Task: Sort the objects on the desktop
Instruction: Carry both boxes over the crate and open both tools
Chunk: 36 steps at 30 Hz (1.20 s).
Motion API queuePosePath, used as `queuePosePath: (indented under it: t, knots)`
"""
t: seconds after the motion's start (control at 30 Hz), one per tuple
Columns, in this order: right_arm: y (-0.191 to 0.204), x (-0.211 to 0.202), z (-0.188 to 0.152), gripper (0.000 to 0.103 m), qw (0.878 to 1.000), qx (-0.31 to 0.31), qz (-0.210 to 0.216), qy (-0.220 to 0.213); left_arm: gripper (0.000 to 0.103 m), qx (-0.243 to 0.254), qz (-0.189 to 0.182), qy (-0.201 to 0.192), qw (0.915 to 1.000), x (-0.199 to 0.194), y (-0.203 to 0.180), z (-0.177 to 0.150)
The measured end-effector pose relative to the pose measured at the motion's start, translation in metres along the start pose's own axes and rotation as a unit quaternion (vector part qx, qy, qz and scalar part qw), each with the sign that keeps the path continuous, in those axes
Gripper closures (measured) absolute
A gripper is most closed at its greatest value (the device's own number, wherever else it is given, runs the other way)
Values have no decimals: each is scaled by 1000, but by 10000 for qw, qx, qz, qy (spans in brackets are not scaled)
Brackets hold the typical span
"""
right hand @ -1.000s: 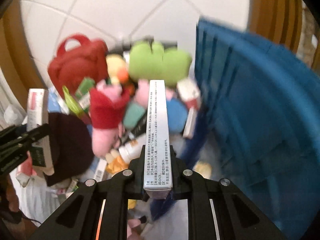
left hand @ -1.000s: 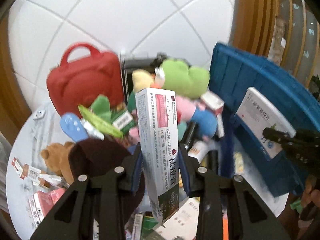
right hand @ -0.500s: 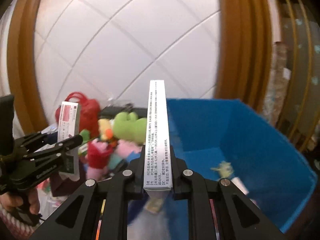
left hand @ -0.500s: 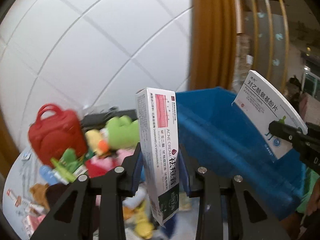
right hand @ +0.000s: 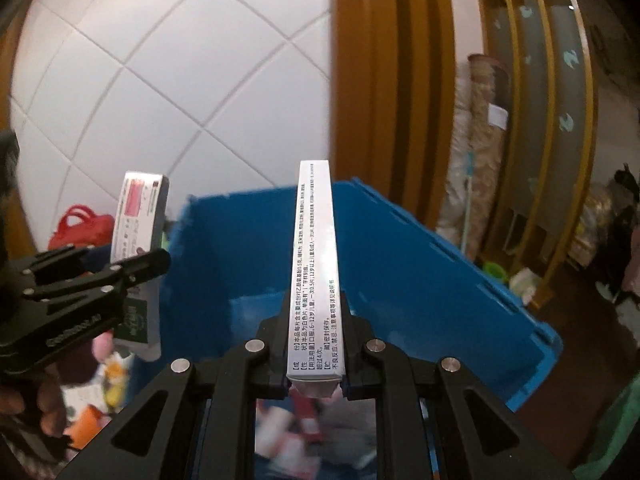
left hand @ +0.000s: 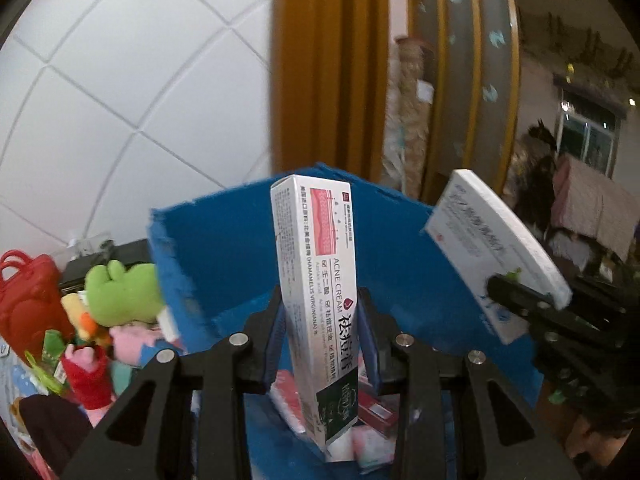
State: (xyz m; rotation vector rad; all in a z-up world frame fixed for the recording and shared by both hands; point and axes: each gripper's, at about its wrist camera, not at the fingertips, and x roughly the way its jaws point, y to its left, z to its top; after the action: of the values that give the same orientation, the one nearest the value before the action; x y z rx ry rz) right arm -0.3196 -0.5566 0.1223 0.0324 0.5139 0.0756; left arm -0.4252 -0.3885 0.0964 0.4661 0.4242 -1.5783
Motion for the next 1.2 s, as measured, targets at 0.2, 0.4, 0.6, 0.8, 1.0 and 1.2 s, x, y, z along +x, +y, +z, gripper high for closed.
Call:
queuePosePath:
  t: [0.2, 0.4, 0.6, 0.8, 1.0, 1.2]
  knots:
    - [-40, 29, -12, 86, 9994, 17, -82, 322, 70, 490, 77, 565, 9972, 33, -43, -1]
    - [-44, 46, -20, 86, 9983, -235, -180, 504, 70, 613, 233, 705, 9954, 36, -52, -3]
    - [-42, 60, -26, 86, 9974, -294, -166, 640, 69, 520, 304, 797, 9950, 40, -47, -4]
    - [-46, 66, -30, 86, 9968, -300, -133, 724, 69, 508, 340, 914, 9939, 44, -47, -5]
    - [-45, 64, -32, 86, 9967, -306, -122, 747, 69, 502, 316, 995, 9933, 47, -46, -4]
    - [-52, 67, -31, 86, 9963, -336, -115, 780, 47, 486, 369, 1029, 9928, 47, -46, -4]
